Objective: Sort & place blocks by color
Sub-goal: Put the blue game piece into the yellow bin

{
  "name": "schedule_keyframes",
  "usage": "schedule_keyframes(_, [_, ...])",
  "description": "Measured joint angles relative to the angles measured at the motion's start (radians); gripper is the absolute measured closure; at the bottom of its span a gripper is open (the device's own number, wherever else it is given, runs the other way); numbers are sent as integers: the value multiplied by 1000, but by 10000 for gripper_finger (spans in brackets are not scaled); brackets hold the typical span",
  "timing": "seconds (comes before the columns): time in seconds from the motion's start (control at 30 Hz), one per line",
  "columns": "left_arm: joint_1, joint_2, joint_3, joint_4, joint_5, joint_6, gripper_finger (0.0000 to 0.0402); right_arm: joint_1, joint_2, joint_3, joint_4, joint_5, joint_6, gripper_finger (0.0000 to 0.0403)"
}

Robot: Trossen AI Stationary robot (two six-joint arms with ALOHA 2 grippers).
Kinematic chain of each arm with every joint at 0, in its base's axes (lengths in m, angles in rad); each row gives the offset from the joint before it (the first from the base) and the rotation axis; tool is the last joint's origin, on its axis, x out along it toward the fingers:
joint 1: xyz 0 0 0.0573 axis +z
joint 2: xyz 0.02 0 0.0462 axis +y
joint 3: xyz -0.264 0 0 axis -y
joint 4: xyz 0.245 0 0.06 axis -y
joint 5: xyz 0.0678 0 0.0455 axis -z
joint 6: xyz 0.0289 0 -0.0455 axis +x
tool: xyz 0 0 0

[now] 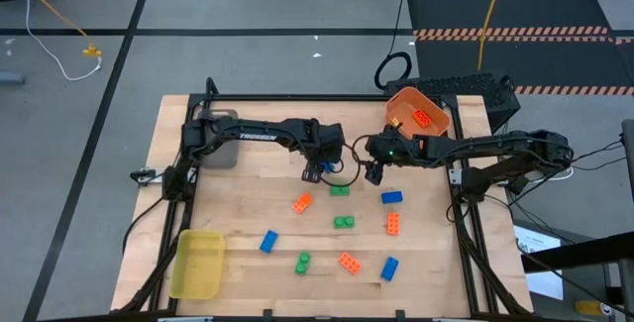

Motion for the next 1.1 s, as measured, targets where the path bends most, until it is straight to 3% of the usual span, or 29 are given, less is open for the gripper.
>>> schedule_keyframes(0.13, [0, 19, 0, 2, 43, -24, 178, 9, 0, 0, 10, 0, -19, 140])
schedule_keyframes(0.53, [-4, 89, 5, 23, 16, -130, 181, 8, -1, -1, 30, -1, -34, 140])
schedule_keyframes(0.83, [-24, 86, 6, -87, 7, -232, 259, 8, -1, -1, 41, -1, -35, 140])
schedule_keyframes(1.1, [-38, -12, 3, -184, 7, -372, 259, 8, -1, -1, 40, 0, -43, 140])
